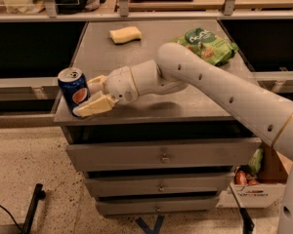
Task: Place pepsi can upright
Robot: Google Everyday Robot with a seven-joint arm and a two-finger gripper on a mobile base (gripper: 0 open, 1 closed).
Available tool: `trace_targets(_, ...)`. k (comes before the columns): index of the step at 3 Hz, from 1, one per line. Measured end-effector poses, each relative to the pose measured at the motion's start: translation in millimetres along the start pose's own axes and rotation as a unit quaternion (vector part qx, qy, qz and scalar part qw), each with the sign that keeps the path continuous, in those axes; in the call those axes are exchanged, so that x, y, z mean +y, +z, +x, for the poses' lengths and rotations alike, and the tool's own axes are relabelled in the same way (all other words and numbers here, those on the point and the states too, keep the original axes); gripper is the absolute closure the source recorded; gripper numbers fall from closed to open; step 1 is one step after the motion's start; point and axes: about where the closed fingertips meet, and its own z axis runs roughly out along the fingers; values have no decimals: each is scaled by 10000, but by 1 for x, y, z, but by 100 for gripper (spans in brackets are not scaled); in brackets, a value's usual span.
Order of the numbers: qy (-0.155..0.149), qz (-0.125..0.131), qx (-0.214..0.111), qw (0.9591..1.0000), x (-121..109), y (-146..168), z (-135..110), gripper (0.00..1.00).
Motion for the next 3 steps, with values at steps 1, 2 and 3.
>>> trace_targets(1, 6, 19, -52, 10000, -2, -2, -5, 86)
trace_targets(2, -85, 166, -45, 9998, -14, -14, -18, 100)
trace_targets(3, -193, 302, 30, 9994, -32, -26, -30, 100)
